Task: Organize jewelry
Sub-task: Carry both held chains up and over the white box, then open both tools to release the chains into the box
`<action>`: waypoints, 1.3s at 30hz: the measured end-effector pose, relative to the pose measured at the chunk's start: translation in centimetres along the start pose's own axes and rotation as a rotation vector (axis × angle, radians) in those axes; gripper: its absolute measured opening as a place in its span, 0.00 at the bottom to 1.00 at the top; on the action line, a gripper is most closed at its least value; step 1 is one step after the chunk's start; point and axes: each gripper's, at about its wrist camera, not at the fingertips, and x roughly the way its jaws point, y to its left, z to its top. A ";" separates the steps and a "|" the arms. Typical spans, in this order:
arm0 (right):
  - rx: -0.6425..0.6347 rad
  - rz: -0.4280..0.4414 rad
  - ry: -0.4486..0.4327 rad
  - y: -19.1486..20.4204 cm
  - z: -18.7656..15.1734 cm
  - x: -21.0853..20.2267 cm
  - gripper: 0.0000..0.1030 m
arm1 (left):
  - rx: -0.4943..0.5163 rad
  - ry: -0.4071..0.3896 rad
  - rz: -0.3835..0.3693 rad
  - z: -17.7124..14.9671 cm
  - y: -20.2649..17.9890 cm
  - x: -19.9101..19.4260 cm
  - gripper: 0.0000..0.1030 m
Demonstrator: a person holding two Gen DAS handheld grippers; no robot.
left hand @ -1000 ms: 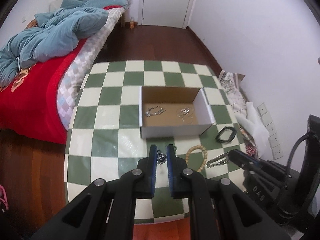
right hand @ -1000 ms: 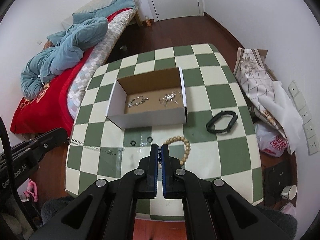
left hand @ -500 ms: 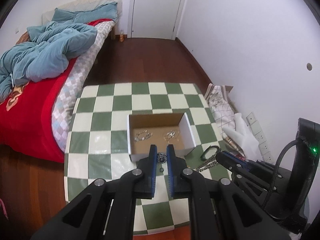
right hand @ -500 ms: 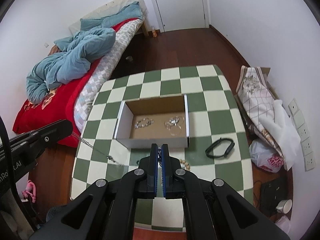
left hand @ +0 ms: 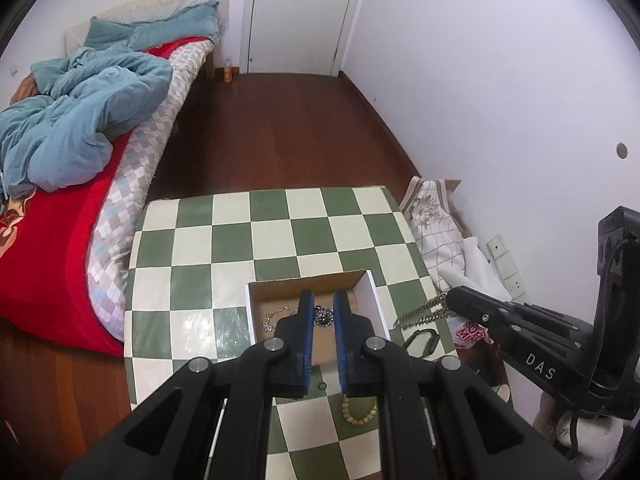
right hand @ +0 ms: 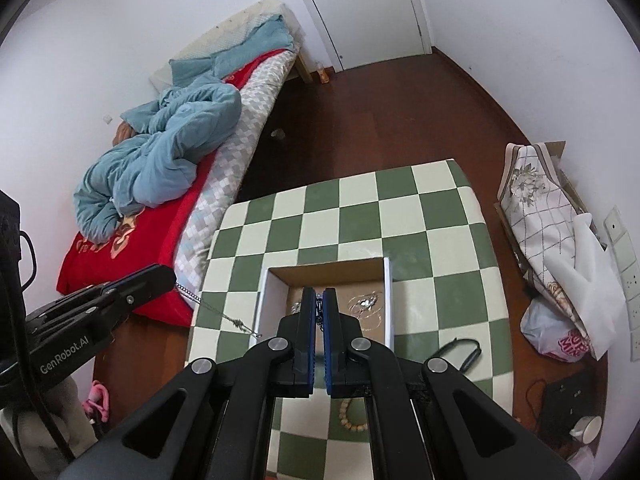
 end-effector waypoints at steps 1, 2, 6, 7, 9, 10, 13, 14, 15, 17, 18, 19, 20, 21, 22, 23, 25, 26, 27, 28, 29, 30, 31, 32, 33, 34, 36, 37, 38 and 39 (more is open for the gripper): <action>0.002 -0.004 0.012 -0.2 0.4 0.7 0.03 | 0.000 0.011 0.000 0.2 0.1 0.6 0.07; 0.002 -0.007 0.021 -0.3 0.7 1.3 0.03 | -0.001 0.026 -0.002 0.3 0.2 1.2 0.07; 0.011 -0.013 0.079 -1.1 1.2 4.3 0.03 | -0.001 0.104 -0.008 0.2 0.6 4.4 0.07; 0.014 -0.010 0.102 -1.3 1.2 5.3 0.03 | -0.009 0.121 -0.007 -0.1 0.8 5.2 0.07; 0.023 -0.005 0.135 -1.6 0.9 6.8 0.03 | -0.014 0.158 -0.009 -0.5 1.1 6.7 0.07; 0.030 0.003 0.161 -1.7 0.8 7.7 0.03 | -0.019 0.176 -0.009 -0.8 1.3 7.5 0.07; 0.048 0.025 0.221 -2.0 0.3 10.0 0.03 | -0.027 0.221 -0.005 -1.5 1.9 9.5 0.07; 0.055 0.036 0.234 -2.0 0.1 10.6 0.03 | -0.037 0.231 -0.005 -1.7 2.1 9.9 0.07; 0.058 0.051 0.258 -2.0 0.0 11.3 0.03 | -0.049 0.236 0.002 -1.8 2.4 10.3 0.07; 0.066 0.061 0.287 -1.9 -0.2 12.6 0.04 | -0.073 0.257 0.009 -1.8 3.0 11.3 0.07; 0.071 0.071 0.309 -1.9 -0.3 13.4 0.04 | -0.083 0.263 0.015 -1.7 3.2 11.6 0.08; 0.082 0.083 0.330 -2.0 -0.3 14.1 0.04 | -0.094 0.275 0.019 -1.6 3.5 12.0 0.09; 0.095 0.091 0.348 -2.1 -0.2 14.7 0.05 | -0.103 0.284 0.022 -1.6 3.7 12.2 0.09; 0.097 0.092 0.365 -2.1 -0.2 15.2 0.09 | -0.113 0.290 0.031 -1.5 3.9 12.3 0.11; 0.102 0.091 0.382 -2.2 -0.1 15.6 0.26 | -0.114 0.292 0.046 -1.5 3.9 12.4 0.12; 0.106 0.074 0.384 -2.3 0.0 15.6 0.54 | -0.109 0.291 0.066 -1.5 3.9 12.3 0.15; 0.082 0.027 0.369 -2.2 0.2 15.4 0.76 | -0.090 0.269 0.115 -1.4 3.8 11.9 0.53; 0.061 -0.020 0.356 -2.2 0.2 15.1 0.77 | -0.086 0.252 0.136 -1.3 3.9 11.6 0.64; 0.042 -0.057 0.344 -2.2 0.2 14.8 0.81 | -0.086 0.212 0.184 -1.3 4.1 11.0 0.79; 0.017 -0.120 0.336 -2.2 0.0 14.6 0.86 | -0.087 0.189 0.208 -1.4 4.3 10.6 0.87; 0.001 -0.166 0.336 -2.4 -0.1 14.5 0.94 | -0.089 0.172 0.226 -1.5 4.5 10.3 0.88; -0.027 -0.224 0.330 -2.4 -0.4 14.4 0.95 | -0.092 0.165 0.240 -1.7 4.8 10.1 0.91; -0.065 -0.286 0.322 -2.4 -0.9 14.3 0.95 | -0.092 0.162 0.257 -1.9 5.0 10.1 0.99; -0.089 -0.326 0.321 -2.6 -1.2 14.2 0.95 | -0.081 0.158 0.285 -2.3 5.1 10.0 1.00; -0.105 -0.351 0.321 -2.6 -1.6 14.3 0.95 | -0.069 0.153 0.321 -2.7 5.1 9.9 1.00; -0.115 -0.375 0.321 -2.7 -2.2 14.4 0.99 | -0.059 0.142 0.348 -3.1 5.1 9.9 1.00; -0.124 -0.392 0.308 -2.7 -2.9 14.4 1.00 | -0.047 0.128 0.370 -4.1 5.1 9.8 1.00; -0.129 -0.406 0.294 -2.6 -3.4 14.2 1.00 | -0.047 0.120 0.379 -4.6 5.1 9.7 1.00; -0.128 -0.415 0.284 -2.6 -3.6 14.0 1.00 | -0.050 0.111 0.383 -5.0 5.1 9.5 1.00; -0.126 -0.415 0.274 -2.5 -3.9 13.8 1.00 | -0.052 0.100 0.385 -5.5 5.0 9.3 1.00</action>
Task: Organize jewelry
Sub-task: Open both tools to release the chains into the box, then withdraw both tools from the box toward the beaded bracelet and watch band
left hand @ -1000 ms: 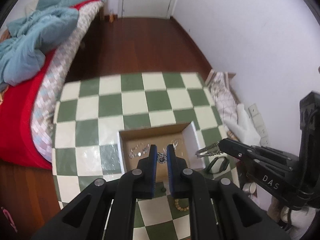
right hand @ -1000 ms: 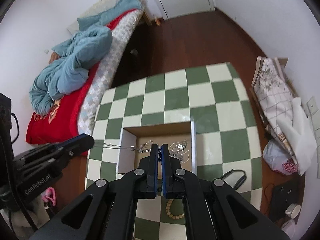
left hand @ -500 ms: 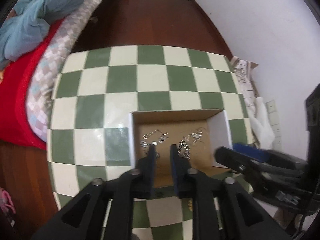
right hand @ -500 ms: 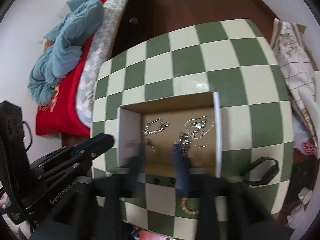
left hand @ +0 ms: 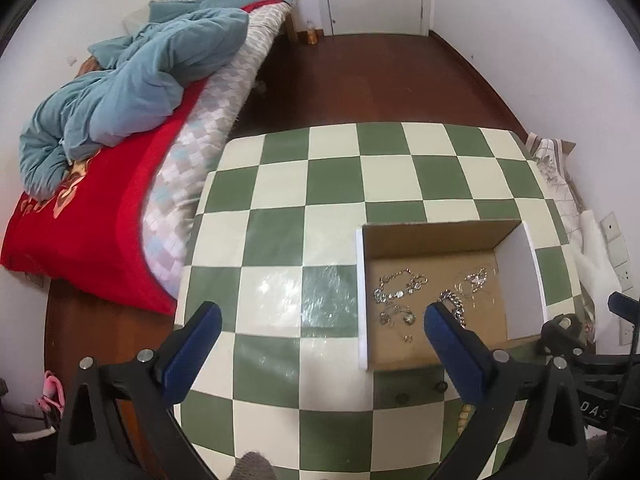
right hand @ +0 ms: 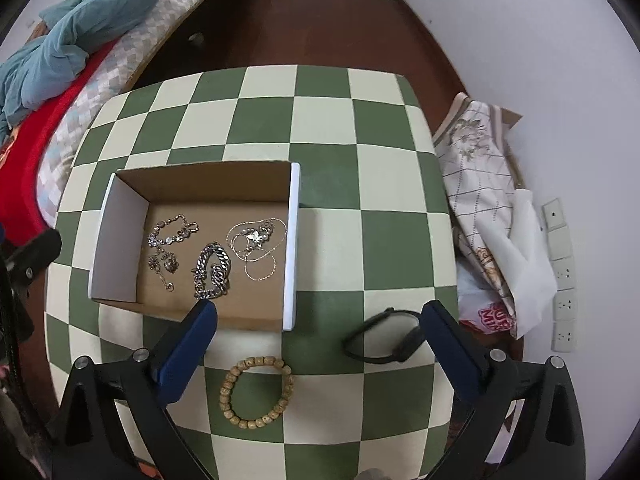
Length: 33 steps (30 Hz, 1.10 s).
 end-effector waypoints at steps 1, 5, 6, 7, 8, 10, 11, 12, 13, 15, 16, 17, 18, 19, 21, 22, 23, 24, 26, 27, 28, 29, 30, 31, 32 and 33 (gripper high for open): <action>0.007 0.005 -0.009 0.1 -0.4 -0.2 1.00 | -0.001 -0.013 0.007 -0.6 0.1 -0.3 1.00; 0.023 0.019 -0.043 0.3 -1.8 -1.3 1.00 | 0.004 -0.053 0.038 -1.8 -0.2 -1.3 1.00; 0.022 0.022 -0.048 0.5 -2.1 -1.6 1.00 | -0.001 -0.058 0.039 -2.0 -0.1 -1.6 1.00; 0.020 0.025 -0.054 0.6 -2.3 -2.0 1.00 | -0.006 -0.059 0.031 -2.2 -0.1 -1.9 1.00; 0.021 0.027 -0.060 0.7 -2.5 -2.3 1.00 | -0.010 -0.063 0.027 -2.3 0.0 -2.2 1.00; 0.023 0.033 -0.075 0.8 -2.9 -3.0 1.00 | -0.015 -0.077 0.031 -2.6 0.1 -2.9 1.00; 0.024 0.035 -0.087 1.0 -3.1 -3.6 1.00 | -0.019 -0.083 0.030 -2.7 0.2 -3.3 1.00; 0.024 0.035 -0.096 1.0 -3.3 -4.0 1.00 | -0.027 -0.092 0.028 -2.9 0.3 -3.8 1.00; 0.025 0.035 -0.107 1.0 -3.5 -4.5 1.00 | -0.029 -0.099 0.025 -3.0 0.4 -4.2 1.00; 0.027 0.038 -0.123 1.0 -3.9 -5.4 1.00 | -0.030 -0.115 0.029 -3.2 0.6 -5.1 1.00; 0.032 0.039 -0.134 1.0 -4.1 -5.9 1.00 | -0.033 -0.124 0.028 -3.3 0.7 -5.6 1.00; 0.034 0.040 -0.142 0.9 -4.2 -6.3 1.00 | -0.034 -0.136 0.028 -3.5 0.8 -6.2 1.00; 0.038 0.042 -0.155 0.9 -4.4 -6.9 1.00 | -0.036 -0.149 0.031 -3.7 1.0 -6.9 1.00; 0.042 0.040 -0.169 0.8 -4.6 -7.5 1.00 | -0.039 -0.157 0.029 -3.9 1.1 -7.4 1.00; 0.048 0.039 -0.194 0.8 -5.1 -8.7 1.00 | -0.046 -0.178 0.020 -4.3 1.4 -8.7 1.00; 0.046 0.037 -0.205 0.8 -5.3 -9.3 1.00 | -0.047 -0.187 0.018 -4.4 1.5 -9.2 1.00; 0.044 0.033 -0.221 0.8 -5.6 -10.0 1.00 | -0.048 -0.197 0.016 -4.6 1.6 -9.8 1.00; 0.040 0.030 -0.238 0.8 -5.9 -10.7 1.00 | -0.049 -0.207 0.012 -4.8 1.7 -10.4 1.00; 0.038 0.030 -0.265 0.8 -6.5 -12.0 1.00 | -0.052 -0.219 0.008 -5.1 1.9 -11.3 1.00; 0.039 0.028 -0.282 0.9 -6.9 -12.8 1.00 | -0.058 -0.225 0.006 -5.4 2.0 -11.7 1.00; 0.038 0.028 -0.294 0.9 -7.3 -13.3 1.00 | -0.062 -0.234 0.003 -5.7 2.2 -12.3 1.00; 0.040 0.027 -0.306 0.9 -7.6 -14.0 1.00 | -0.063 -0.245 0.004 -5.9 2.3 -12.9 1.00; 0.043 0.029 -0.315 0.8 -8.0 -14.5 1.00 | -0.063 -0.251 0.006 -6.1 2.4 -13.2 1.00; 0.045 0.035 -0.327 0.8 -8.4 -15.2 1.00 | -0.066 -0.255 0.004 -6.4 2.5 -13.7 1.00; 0.045 0.034 -0.336 0.8 -8.7 -15.7 1.00 | -0.069 -0.256 0.000 -6.6 2.7 -14.0 1.00; 0.047 0.034 -0.348 0.8 -9.0 -16.3 1.00 | -0.074 -0.258 -0.007 -6.9 2.8 -14.5 1.00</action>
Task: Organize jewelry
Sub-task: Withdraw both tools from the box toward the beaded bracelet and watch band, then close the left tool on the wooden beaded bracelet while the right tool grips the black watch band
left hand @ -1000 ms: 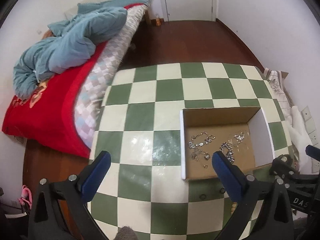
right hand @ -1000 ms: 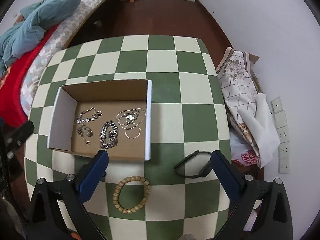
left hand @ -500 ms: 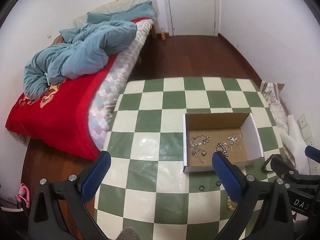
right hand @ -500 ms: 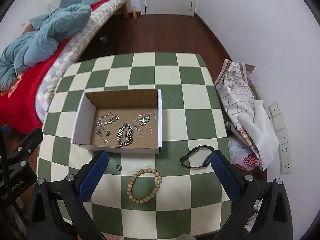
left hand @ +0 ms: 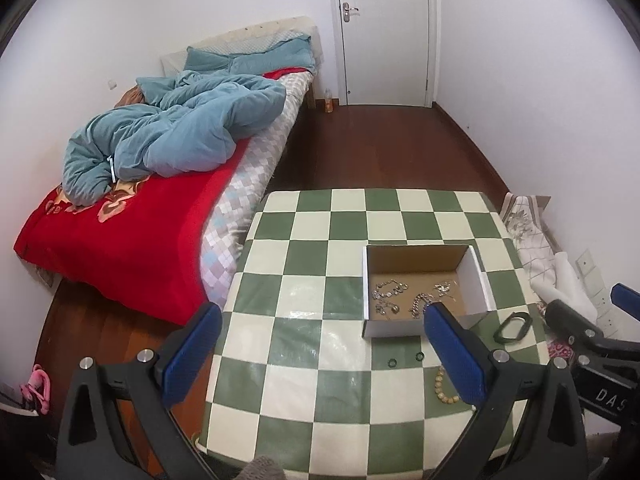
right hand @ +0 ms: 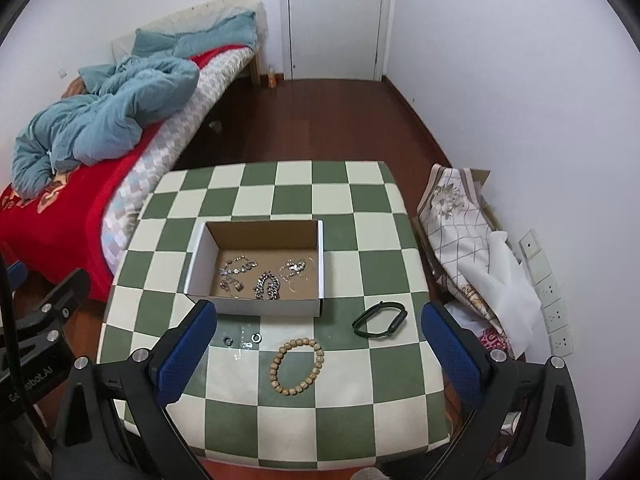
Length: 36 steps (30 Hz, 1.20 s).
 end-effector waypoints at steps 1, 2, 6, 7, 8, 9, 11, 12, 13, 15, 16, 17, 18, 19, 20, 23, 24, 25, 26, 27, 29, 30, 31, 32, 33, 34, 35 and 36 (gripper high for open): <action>0.003 0.004 -0.008 0.0 -0.1 -0.5 1.00 | -0.004 -0.004 -0.002 -0.2 0.1 -0.4 1.00; 0.007 0.010 -0.014 -0.1 -0.1 -1.0 1.00 | -0.008 -0.008 -0.003 -0.2 0.2 -0.8 1.00; 0.051 0.048 -0.018 -1.1 -0.9 -2.5 1.00 | -0.018 -0.013 0.022 -1.1 0.7 -1.7 1.00; 0.069 0.063 -0.006 -1.6 -1.3 -2.4 1.00 | -0.017 -0.004 0.036 -1.5 0.8 -1.4 1.00; 0.082 0.068 0.002 -1.9 -1.7 -2.2 1.00 | -0.013 0.008 0.047 -1.9 0.9 -0.9 1.00; 0.094 0.067 0.012 -2.4 -2.2 -1.8 1.00 | -0.007 0.030 0.063 -2.5 0.8 0.0 1.00; 0.121 0.046 0.045 -3.6 -3.4 -0.3 1.00 | -0.007 0.077 0.084 -3.5 0.9 1.7 1.00; 0.136 0.038 0.066 -4.2 -4.0 0.6 1.00 | -0.007 0.101 0.091 -4.1 0.8 2.7 1.00; 0.150 0.033 0.087 -4.7 -4.5 1.5 0.99 | -0.006 0.138 0.095 -4.9 0.7 4.2 1.00; 0.172 0.025 0.136 -5.9 -5.9 3.9 0.90 | -0.001 0.195 0.098 -6.1 0.3 6.4 1.00; 0.179 0.016 0.169 -6.5 -6.6 5.3 0.82 | 0.000 0.223 0.097 -6.7 -0.1 7.5 1.00; 0.185 0.012 0.192 -6.9 -7.2 6.4 0.78 | 0.004 0.252 0.088 -7.3 -0.6 8.6 1.00; 0.189 0.006 0.215 -7.4 -7.7 7.6 0.76 | 0.008 0.271 0.079 -7.8 -1.2 9.4 1.00; 0.195 0.001 0.240 -7.8 -8.1 8.9 0.76 | 0.010 0.285 0.067 -8.1 -1.8 10.0 1.00; 0.201 -0.002 0.257 -8.2 -8.5 9.9 0.76 | 0.015 0.309 0.041 -8.6 -2.8 10.9 1.00; 0.220 -0.021 0.291 -9.5 -9.1 12.4 0.76 | 0.034 0.349 -0.028 -9.2 -5.3 12.4 0.99; 0.229 -0.023 0.301 -10.0 -9.2 13.1 0.76 | 0.054 0.361 -0.058 -9.3 -6.6 13.1 0.96; 0.235 -0.025 0.308 -10.3 -9.3 13.7 0.76 | 0.071 0.369 -0.073 -9.5 -7.6 13.5 0.96; 0.240 -0.033 0.316 -10.8 -9.3 14.4 0.76 | 0.092 0.381 -0.087 -9.6 -8.7 14.2 0.95; 0.243 -0.040 0.320 -11.2 -9.3 15.0 0.76 | 0.112 0.392 -0.103 -9.7 -9.9 14.9 0.91; 0.254 -0.048 0.326 -11.9 -9.0 15.8 0.76 | 0.146 0.419 -0.117 -10.0 -11.6 16.1 0.85; 0.259 -0.052 0.327 -12.1 -8.9 16.2 0.76 | 0.161 0.436 -0.127 -10.3 -12.5 16.8 0.80; 0.265 -0.054 0.328 -12.4 -8.7 16.6 0.76 | 0.170 0.444 -0.133 -10.4 -13.0 17.2 0.78; 0.273 -0.053 0.329 -12.8 -8.5 17.0 0.76 | 0.181 0.454 -0.131 -10.6 -13.6 17.7 0.77; 0.280 -0.056 0.330 -13.0 -8.2 17.5 0.76 | 0.187 0.460 -0.133 -10.7 -13.9 18.0 0.77; 0.288 -0.059 0.327 -13.3 -8.0 17.9 0.76 | 0.195 0.465 -0.133 -10.8 -14.2 18.3 0.77; 0.295 -0.059 0.325 -13.5 -7.8 18.2 0.76 | 0.204 0.469 -0.127 -10.9 -14.5 18.6 0.77; 0.305 -0.058 0.324 -13.8 -7.4 18.7 0.76 | 0.209 0.471 -0.125 -11.0 -14.7 18.8 0.76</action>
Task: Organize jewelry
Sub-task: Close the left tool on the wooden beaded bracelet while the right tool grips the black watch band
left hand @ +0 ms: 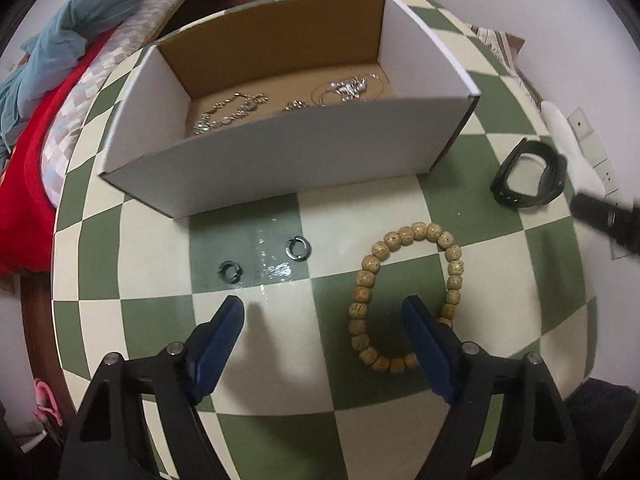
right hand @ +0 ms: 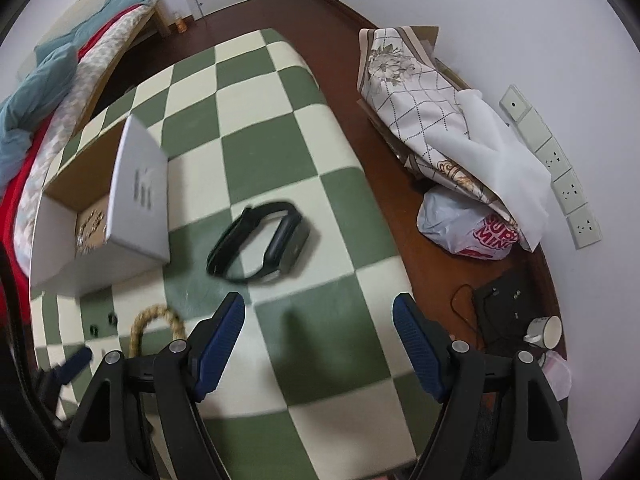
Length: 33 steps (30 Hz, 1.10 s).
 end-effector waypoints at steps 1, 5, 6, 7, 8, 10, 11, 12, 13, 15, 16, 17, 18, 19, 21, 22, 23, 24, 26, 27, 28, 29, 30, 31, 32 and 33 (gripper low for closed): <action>0.008 0.001 0.000 -0.1 0.4 0.2 0.76 | 0.000 0.001 0.000 0.0 -0.1 0.1 0.72; 0.041 0.014 -0.002 -0.2 2.0 1.5 0.76 | -0.010 -0.006 -0.028 -0.1 -0.1 0.0 0.57; 0.045 0.011 0.001 -0.1 2.4 1.9 0.76 | -0.011 -0.011 -0.035 -0.1 0.0 -0.1 0.47; 0.048 0.008 0.009 0.1 2.7 2.5 0.76 | -0.011 -0.013 -0.039 -0.1 0.0 -0.2 0.38; 0.052 0.011 0.015 0.2 3.0 2.9 0.75 | -0.012 -0.013 -0.043 0.0 0.2 -0.1 0.34; 0.056 0.015 0.033 0.6 3.3 3.7 0.70 | -0.015 -0.013 -0.050 0.0 0.5 -0.2 0.17; 0.051 0.008 0.044 0.8 3.4 4.2 0.67 | -0.016 -0.014 -0.048 0.0 0.8 -0.2 0.14; 0.050 0.009 0.053 0.9 3.3 4.4 0.64 | -0.015 -0.013 -0.048 0.0 1.0 -0.2 0.10; 0.045 0.014 0.066 1.1 3.2 4.9 0.56 | -0.013 -0.013 -0.048 0.0 1.2 -0.2 0.07; 0.018 -0.002 0.058 1.6 3.1 5.0 0.38 | -0.017 -0.012 -0.039 -0.4 1.8 -0.3 0.07; -0.006 -0.008 0.055 2.0 3.0 4.9 0.32 | -0.020 -0.010 -0.038 -0.6 2.0 -0.3 0.07; -0.019 -0.003 0.058 2.2 2.8 4.8 0.21 | -0.024 -0.008 -0.035 -0.8 2.4 -0.3 0.07; -0.037 -0.003 0.060 2.5 2.6 4.8 0.16 | -0.027 -0.007 -0.031 -1.2 2.7 -0.4 0.07; -0.052 0.001 0.064 2.8 2.3 4.7 0.14 | -0.030 -0.005 -0.027 -1.5 3.0 -0.4 0.07; -0.093 0.006 0.071 3.3 1.5 4.5 0.13 | -0.035 0.000 -0.022 -2.1 3.4 -0.5 0.07; -0.118 0.012 0.077 3.6 0.9 4.3 0.13 | -0.036 0.002 -0.018 -2.3 3.5 -0.6 0.07; -0.139 0.014 0.082 3.8 0.2 4.1 0.13 | -0.040 0.005 -0.016 -2.7 3.7 -0.7 0.07; -0.161 0.018 0.088 4.0 -0.5 4.0 0.13 | -0.044 0.007 -0.015 -3.2 4.0 -0.8 0.07; -0.200 0.023 0.097 4.3 -2.1 3.5 0.13 | -0.051 0.013 -0.013 -4.3 4.6 -1.1 0.07; -0.225 0.024 0.103 4.5 -3.0 3.3 0.13 | -0.053 0.015 -0.013 -4.7 4.7 -1.2 0.07; -0.248 0.028 0.110 4.7 -4.0 3.0 0.13 | -0.055 0.019 -0.012 -5.2 4.9 -1.3 0.07; -0.266 0.029 0.115 4.7 -4.9 2.7 0.13 | -0.057 0.021 -0.013 -5.8 5.0 -1.5 0.07; -0.284 0.026 0.121 4.8 -5.6 2.5 0.13 | -0.056 0.024 -0.012 -6.5 5.2 -1.6 0.07; -0.300 0.024 0.125 4.9 -6.3 2.2 0.13 | -0.057 0.028 -0.011 -6.9 5.4 -1.6 0.07; -0.318 0.021 0.132 5.0 -7.0 2.0 0.13 | -0.058 0.027 -0.012 -7.4 5.6 -1.6 0.07; -0.329 0.014 0.135 5.1 -7.5 1.8 0.13 | -0.058 0.026 -0.010 -7.6 5.7 -1.8 0.07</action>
